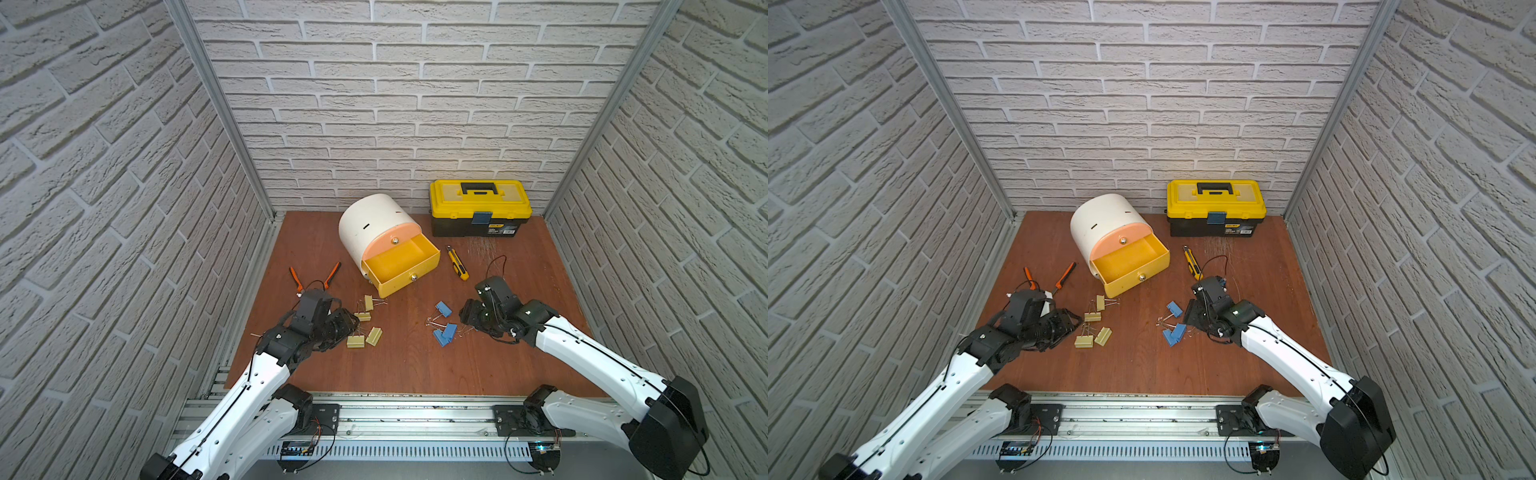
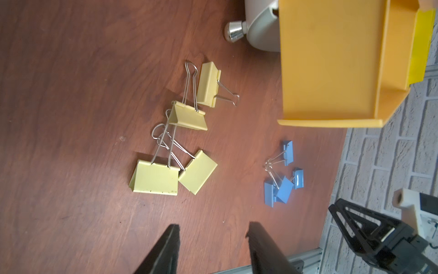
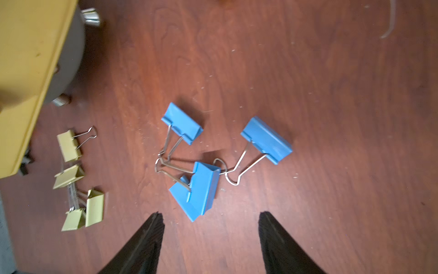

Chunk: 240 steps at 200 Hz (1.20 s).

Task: Put the binder clips in the drawer according to color
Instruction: Pick up the binder clip at the center of the board.

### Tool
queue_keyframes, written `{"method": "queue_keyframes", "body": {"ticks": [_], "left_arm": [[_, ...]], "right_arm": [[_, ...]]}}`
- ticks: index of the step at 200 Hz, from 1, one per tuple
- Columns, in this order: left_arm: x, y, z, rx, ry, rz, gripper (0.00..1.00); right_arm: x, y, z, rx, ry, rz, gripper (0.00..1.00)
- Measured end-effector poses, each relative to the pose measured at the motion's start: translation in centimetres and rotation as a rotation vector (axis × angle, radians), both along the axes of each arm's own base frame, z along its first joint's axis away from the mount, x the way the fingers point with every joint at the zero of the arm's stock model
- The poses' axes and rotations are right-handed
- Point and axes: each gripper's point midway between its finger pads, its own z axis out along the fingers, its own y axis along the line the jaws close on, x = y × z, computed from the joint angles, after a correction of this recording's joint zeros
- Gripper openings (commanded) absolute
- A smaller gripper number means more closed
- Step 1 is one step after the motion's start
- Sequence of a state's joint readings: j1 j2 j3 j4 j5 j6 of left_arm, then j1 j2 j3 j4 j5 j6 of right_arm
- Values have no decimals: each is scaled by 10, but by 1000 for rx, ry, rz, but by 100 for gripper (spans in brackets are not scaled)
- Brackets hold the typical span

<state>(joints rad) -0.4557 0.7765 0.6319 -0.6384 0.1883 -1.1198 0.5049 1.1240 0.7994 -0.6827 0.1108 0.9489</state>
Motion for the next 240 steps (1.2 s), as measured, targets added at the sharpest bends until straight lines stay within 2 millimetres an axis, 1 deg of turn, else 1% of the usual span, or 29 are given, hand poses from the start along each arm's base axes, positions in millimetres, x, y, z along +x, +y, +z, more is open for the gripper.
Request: {"method": "queue_keyframes", "body": {"ticks": [28,49,76,131,160,207,240], "left_arm": [[1,0,-5,6,-6,15,53],[0,2,-10,11,-3,33,53],[2,3,-11,13,-3,45,54],[8,0,-16,17,6,46,55],[12,-1,-20,22,20,47,55],[16,5,-27,30,46,61,55],[22,8,-22,19,39,69,55]], "right_arm": [[1,-19,-11,-64,74,-98,71],[12,-25,-21,-93,138,-148,71],[21,-26,-34,-103,196,-186,74],[25,-28,-51,-83,253,-260,75],[28,-26,-59,-61,273,-292,76],[32,-27,-68,-22,281,-361,76],[31,-30,-74,-5,289,-406,74]]}}
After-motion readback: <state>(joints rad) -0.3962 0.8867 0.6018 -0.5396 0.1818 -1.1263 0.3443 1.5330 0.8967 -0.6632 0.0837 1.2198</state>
